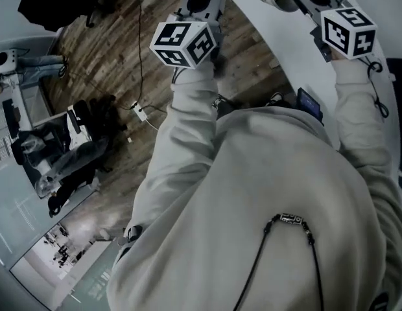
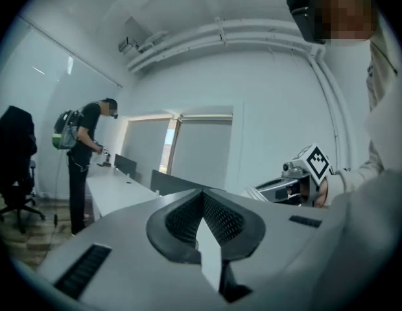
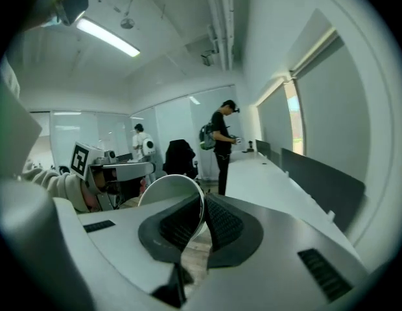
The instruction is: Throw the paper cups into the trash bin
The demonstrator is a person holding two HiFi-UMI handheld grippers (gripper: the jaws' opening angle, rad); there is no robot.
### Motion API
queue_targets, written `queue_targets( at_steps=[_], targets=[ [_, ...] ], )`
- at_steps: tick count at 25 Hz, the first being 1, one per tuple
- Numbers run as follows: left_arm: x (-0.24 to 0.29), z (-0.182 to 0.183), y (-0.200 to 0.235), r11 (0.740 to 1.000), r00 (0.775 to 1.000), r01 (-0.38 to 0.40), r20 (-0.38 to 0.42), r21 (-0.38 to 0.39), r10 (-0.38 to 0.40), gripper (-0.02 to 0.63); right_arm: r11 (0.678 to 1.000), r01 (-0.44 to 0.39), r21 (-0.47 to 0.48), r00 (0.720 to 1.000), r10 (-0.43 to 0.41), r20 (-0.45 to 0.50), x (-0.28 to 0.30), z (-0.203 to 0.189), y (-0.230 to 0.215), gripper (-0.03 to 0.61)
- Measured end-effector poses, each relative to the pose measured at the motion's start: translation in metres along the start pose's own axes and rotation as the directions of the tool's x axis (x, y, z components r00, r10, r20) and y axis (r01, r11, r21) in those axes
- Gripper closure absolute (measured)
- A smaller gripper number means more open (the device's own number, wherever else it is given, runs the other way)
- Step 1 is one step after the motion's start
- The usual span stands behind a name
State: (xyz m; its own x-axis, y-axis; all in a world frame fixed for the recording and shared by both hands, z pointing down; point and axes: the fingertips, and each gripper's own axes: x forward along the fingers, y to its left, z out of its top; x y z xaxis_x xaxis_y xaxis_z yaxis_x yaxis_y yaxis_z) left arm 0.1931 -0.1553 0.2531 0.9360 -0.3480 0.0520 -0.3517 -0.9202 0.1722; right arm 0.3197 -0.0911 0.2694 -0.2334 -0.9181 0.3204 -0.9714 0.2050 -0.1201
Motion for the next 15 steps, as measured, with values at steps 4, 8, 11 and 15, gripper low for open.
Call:
queue_targets(
  at_steps=[4,8,11,15],
  targets=[
    [-0.077,0.010,0.069,0.995,0.995,-0.099,0.021,0.011,0.099,0.612,0.987,-0.146,-0.068,0.989,0.146,-0.008,0.084,0.025,0.093,0.534],
    [-0.166,0.016,0.147,0.974,0.973,-0.227,0.050,-0.004,0.227,0.612,0.958,-0.267,-0.106,0.964,0.265,-0.031,0.162,0.035,0.186,0.534],
    [-0.222,0.021,0.196,0.958,0.957,-0.283,0.052,-0.041,0.285,0.612,0.938,-0.331,-0.107,0.944,0.327,-0.048,0.207,0.042,0.243,0.534],
    [-0.276,0.029,0.239,0.950,0.948,-0.310,0.061,-0.041,0.312,0.612,0.913,-0.391,-0.118,0.920,0.387,-0.056,0.257,0.052,0.310,0.534]
  ],
)
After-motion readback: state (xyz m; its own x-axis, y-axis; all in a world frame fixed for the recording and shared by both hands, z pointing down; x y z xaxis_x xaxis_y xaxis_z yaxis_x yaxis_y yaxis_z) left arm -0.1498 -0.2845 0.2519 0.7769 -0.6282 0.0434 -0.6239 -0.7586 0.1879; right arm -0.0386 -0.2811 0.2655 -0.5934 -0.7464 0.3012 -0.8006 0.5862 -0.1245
